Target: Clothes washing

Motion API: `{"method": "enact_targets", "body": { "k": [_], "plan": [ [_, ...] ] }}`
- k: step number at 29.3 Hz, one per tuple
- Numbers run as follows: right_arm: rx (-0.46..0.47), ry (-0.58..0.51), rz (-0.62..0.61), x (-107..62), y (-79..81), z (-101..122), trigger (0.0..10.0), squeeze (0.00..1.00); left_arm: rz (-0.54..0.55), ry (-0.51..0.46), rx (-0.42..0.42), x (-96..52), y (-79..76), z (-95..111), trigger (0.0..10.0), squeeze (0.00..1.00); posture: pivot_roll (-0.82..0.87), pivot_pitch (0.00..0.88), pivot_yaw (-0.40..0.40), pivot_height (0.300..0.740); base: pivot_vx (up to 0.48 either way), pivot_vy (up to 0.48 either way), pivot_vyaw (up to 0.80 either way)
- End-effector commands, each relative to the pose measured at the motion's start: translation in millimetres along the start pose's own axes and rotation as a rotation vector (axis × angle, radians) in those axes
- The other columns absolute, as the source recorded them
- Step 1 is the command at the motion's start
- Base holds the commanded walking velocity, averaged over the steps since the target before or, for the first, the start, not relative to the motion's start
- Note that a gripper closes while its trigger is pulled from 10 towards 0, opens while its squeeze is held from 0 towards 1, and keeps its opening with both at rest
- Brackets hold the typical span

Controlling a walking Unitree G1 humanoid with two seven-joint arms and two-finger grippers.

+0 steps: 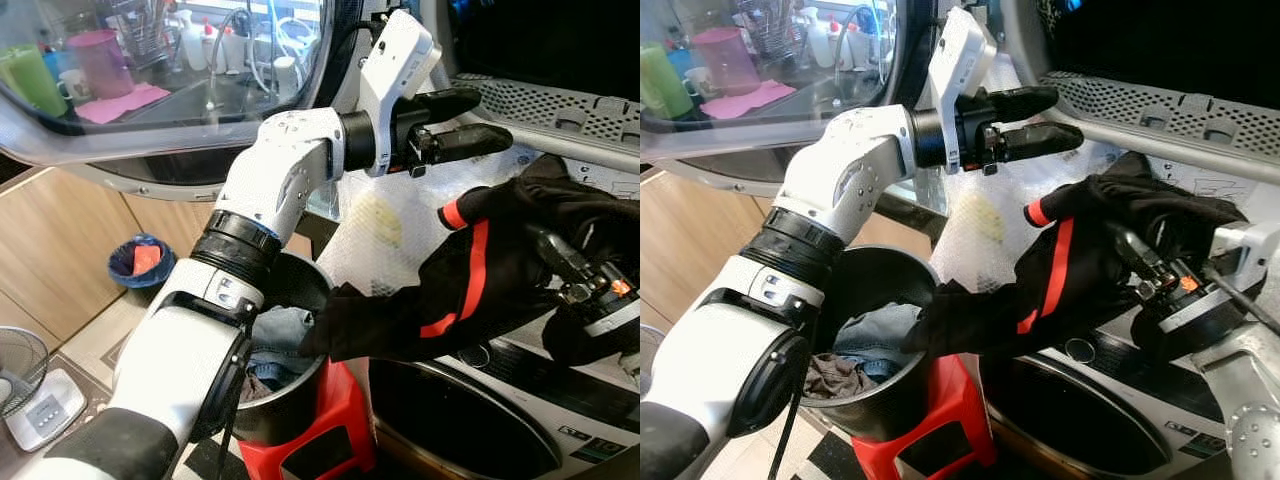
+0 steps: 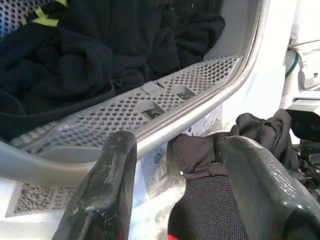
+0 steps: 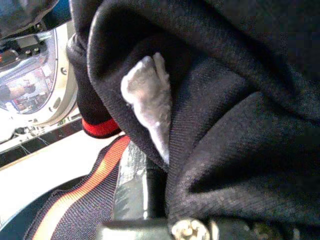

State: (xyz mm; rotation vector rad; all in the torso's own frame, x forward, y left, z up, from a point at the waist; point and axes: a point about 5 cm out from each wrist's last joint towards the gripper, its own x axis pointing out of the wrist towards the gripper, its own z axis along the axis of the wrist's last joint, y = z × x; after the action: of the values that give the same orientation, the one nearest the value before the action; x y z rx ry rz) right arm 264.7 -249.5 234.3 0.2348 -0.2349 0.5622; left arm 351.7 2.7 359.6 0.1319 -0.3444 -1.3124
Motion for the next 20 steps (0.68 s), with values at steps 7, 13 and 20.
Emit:
{"method": "enact_targets", "body": {
  "k": [7, 13, 20],
  "plan": [
    [-0.029, -0.039, -0.031, 2.6, -4.9, 10, 10.0, 0.0, 0.015, 0.035, 0.017, -2.5, 1.0, 0, 10.0, 0.0, 0.0, 0.109, 0.086, 0.74, 0.0, 0.0, 0.0],
    [-0.015, -0.076, -0.074, 4.9, -11.5, 15, 10.0, 0.0, -0.04, 0.03, 0.017, 44.7, -72.0, -24, 10.0, 0.0, 0.0, 0.101, 0.082, 0.74, 0.0, 0.0, 0.0],
    [-0.012, -0.095, -0.085, 0.6, -17.2, 21, 7.8, 0.0, -0.052, 0.046, 0.003, 43.9, -77.2, -29, 10.0, 0.0, 0.01, 0.096, 0.078, 0.74, 0.0, 0.0, 0.0]
  ]
}}
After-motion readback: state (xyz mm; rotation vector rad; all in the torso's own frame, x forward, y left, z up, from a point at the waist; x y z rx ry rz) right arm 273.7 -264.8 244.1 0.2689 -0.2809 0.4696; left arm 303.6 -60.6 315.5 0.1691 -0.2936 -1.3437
